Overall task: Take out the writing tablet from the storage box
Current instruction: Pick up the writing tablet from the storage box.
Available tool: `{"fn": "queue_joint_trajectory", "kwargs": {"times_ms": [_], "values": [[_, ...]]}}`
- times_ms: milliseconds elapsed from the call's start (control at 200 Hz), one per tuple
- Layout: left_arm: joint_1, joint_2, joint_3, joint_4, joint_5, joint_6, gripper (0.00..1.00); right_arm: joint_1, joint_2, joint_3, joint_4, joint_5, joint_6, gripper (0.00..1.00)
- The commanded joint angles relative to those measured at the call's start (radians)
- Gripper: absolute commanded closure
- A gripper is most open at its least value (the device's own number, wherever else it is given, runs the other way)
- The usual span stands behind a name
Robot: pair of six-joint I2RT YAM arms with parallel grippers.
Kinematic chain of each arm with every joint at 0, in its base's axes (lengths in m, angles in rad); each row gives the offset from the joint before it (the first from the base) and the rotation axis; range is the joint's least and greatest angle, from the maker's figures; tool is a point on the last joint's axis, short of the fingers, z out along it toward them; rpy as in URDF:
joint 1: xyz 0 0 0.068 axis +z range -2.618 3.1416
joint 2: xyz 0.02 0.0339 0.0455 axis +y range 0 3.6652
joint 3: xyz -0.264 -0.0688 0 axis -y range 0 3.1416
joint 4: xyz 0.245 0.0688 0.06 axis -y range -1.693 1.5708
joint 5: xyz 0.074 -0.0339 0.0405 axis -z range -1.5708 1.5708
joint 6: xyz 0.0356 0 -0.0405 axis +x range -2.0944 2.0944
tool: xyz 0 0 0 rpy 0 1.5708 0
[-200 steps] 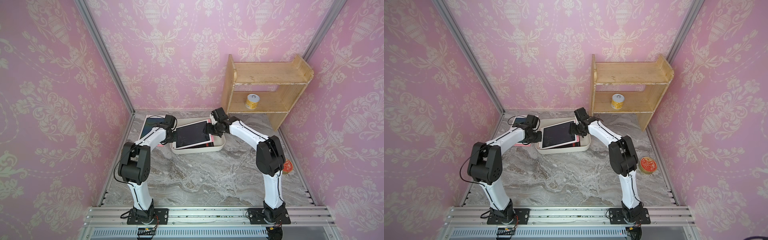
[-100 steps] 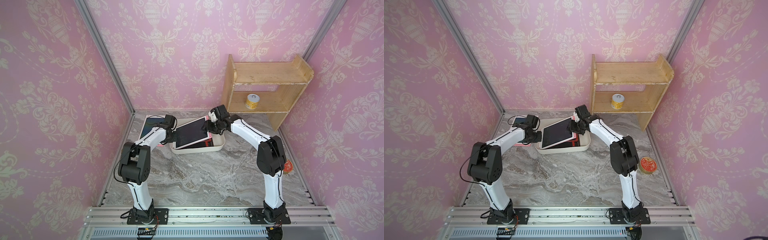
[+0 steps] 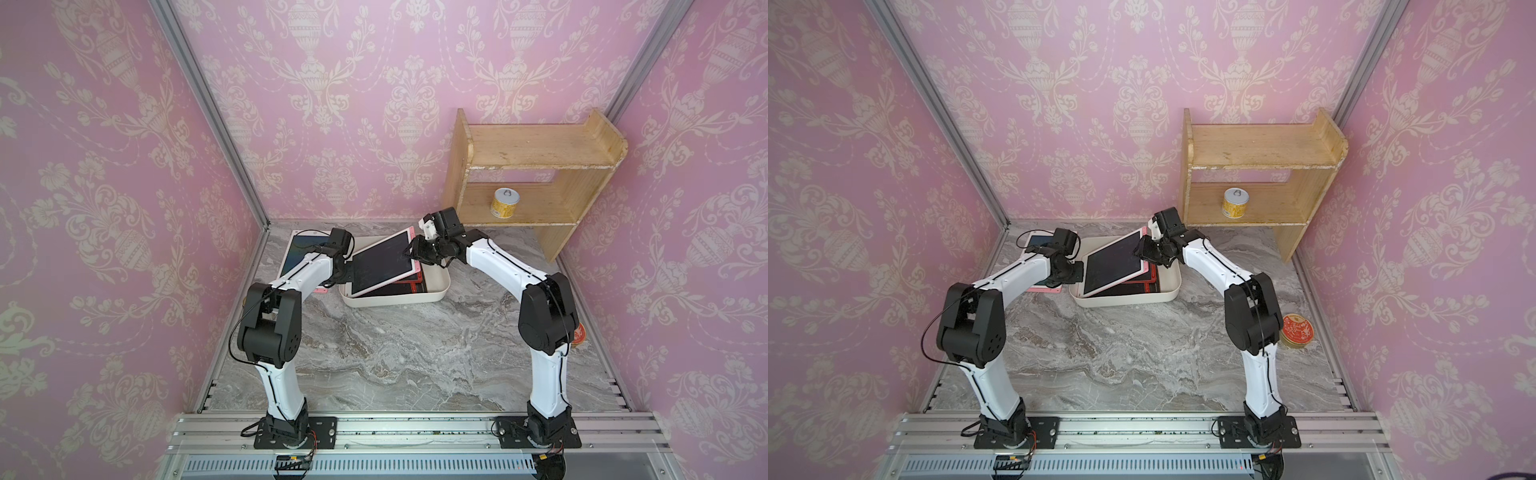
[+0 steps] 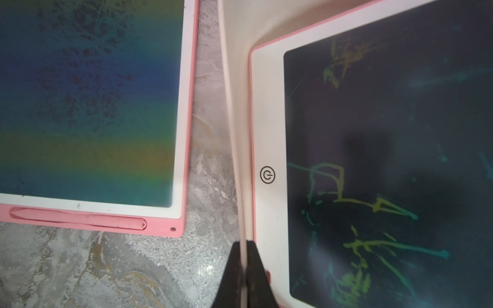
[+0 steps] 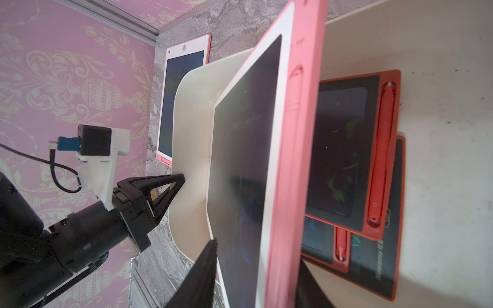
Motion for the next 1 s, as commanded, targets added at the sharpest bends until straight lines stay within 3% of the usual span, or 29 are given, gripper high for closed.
{"fn": "queue_joint_trajectory", "kwargs": {"times_ms": [0,620,826,996], "values": [[-0.001,-0.008,0.049,-0.006,-0.053,0.05,1.0,-0.002,-0.033,-0.018,0.033,-0.031,0.021,0.62],[0.026,-0.001,0.068,-0.005,-0.033,0.081,1.0,0.027,-0.022,-0.069,0.168,-0.038,0.125,0.8],[0.028,0.005,0.075,-0.01,-0.029,0.086,1.0,0.035,-0.03,-0.11,0.229,-0.03,0.17,1.0],[0.029,0.005,0.081,-0.02,-0.036,0.091,1.0,0.038,-0.043,-0.14,0.264,-0.023,0.194,1.0]]}}
